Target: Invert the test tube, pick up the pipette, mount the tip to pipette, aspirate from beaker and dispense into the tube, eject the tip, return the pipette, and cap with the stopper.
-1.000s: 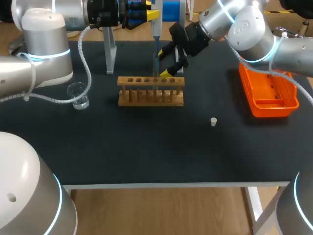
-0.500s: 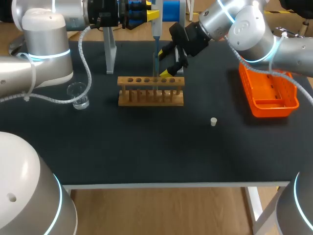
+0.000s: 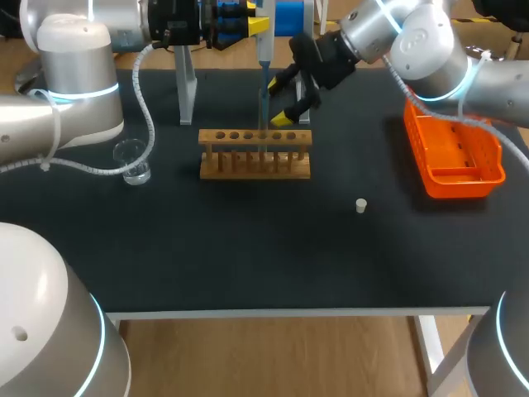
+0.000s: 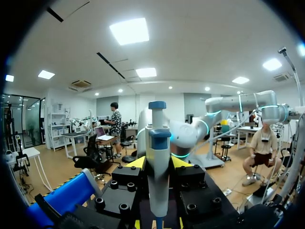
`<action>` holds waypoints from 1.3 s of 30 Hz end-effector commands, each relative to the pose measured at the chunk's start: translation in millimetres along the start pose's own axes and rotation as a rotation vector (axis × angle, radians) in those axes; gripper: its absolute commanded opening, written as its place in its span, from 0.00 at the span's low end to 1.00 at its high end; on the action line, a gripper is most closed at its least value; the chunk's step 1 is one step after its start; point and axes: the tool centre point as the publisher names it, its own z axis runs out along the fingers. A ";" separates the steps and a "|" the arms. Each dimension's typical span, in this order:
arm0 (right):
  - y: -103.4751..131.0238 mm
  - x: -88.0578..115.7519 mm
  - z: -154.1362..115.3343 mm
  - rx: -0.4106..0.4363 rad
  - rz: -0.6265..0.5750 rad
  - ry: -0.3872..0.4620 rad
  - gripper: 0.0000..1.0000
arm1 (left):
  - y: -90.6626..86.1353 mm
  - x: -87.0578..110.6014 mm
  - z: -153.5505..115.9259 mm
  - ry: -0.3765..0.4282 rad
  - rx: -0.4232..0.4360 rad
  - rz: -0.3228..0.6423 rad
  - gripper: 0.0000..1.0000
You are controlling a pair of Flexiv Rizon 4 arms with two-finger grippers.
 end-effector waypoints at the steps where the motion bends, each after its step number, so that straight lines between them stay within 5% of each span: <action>1: 8.4 9.3 -20.7 0.019 0.011 -0.003 1.00 | -0.5 0.7 0.9 -0.004 -0.001 0.000 0.00; 28: 94.5 22.8 -145.1 -0.107 -0.006 -0.119 1.00 | -0.5 0.7 0.9 -0.004 -0.001 0.000 0.00; 39: 98.2 23.5 -147.6 -0.109 -0.015 -0.122 1.00 | -0.5 0.7 0.9 -0.004 -0.001 0.000 0.00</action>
